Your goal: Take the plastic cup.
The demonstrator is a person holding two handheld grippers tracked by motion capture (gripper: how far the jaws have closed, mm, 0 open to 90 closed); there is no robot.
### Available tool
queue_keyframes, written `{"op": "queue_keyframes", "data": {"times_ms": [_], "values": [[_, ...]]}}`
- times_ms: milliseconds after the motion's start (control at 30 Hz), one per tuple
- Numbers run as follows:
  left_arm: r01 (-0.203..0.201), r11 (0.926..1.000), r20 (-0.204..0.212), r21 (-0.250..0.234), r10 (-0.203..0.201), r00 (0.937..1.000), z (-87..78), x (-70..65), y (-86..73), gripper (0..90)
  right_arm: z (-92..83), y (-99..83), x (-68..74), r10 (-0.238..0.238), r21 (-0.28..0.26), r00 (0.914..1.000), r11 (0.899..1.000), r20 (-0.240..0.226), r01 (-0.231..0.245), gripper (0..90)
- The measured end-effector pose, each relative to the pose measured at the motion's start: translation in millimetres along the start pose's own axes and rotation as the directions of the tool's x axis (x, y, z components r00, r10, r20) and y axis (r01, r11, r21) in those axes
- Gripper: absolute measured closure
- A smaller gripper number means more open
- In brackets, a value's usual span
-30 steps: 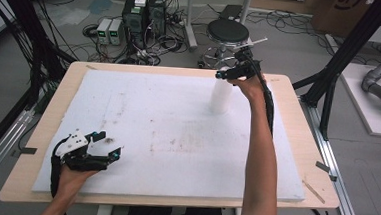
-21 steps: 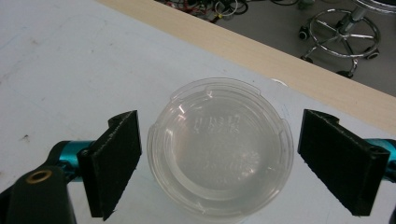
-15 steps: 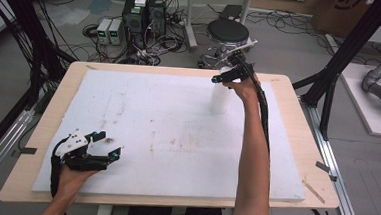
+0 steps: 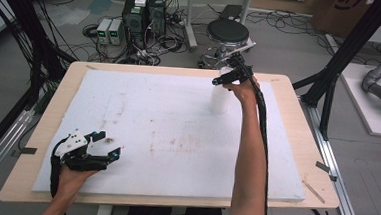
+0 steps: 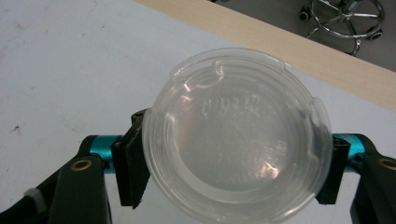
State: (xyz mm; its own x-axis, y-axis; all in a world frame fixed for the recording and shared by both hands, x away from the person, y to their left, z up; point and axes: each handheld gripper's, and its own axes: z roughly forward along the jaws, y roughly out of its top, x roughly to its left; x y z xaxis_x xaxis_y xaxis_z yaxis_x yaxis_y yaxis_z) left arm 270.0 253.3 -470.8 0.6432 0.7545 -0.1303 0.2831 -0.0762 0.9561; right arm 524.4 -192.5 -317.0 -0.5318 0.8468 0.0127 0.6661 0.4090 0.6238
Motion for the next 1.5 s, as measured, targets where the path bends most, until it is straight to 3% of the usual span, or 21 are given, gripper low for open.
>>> {"op": "queue_keyframes", "data": {"times_ms": [333,1000,1300,1500], "values": [[0.001,1.0,-0.001,0.002,-0.001,1.0,0.3,0.3,0.1,12.5,-1.4,0.1,-0.5,-0.002,-0.021,1.0,1.0,0.002,0.002,34.9],[0.001,1.0,0.001,0.007,-0.001,1.0,0.6,0.4,0.3,12.5,-4.8,1.2,0.7,-0.011,-0.042,0.9999,0.999,0.002,0.011,36.6],[0.001,1.0,0.0,0.007,-0.001,1.0,0.9,0.3,0.3,12.5,-16.6,3.9,-1.1,0.0,-0.079,1.0,0.997,-0.002,0.0,37.4],[0.001,1.0,-0.002,0.006,0.0,1.0,1.0,-0.1,0.3,12.5,-32.6,13.7,1.5,-0.019,-0.105,0.9998,0.994,-0.002,0.018,39.2]]}}
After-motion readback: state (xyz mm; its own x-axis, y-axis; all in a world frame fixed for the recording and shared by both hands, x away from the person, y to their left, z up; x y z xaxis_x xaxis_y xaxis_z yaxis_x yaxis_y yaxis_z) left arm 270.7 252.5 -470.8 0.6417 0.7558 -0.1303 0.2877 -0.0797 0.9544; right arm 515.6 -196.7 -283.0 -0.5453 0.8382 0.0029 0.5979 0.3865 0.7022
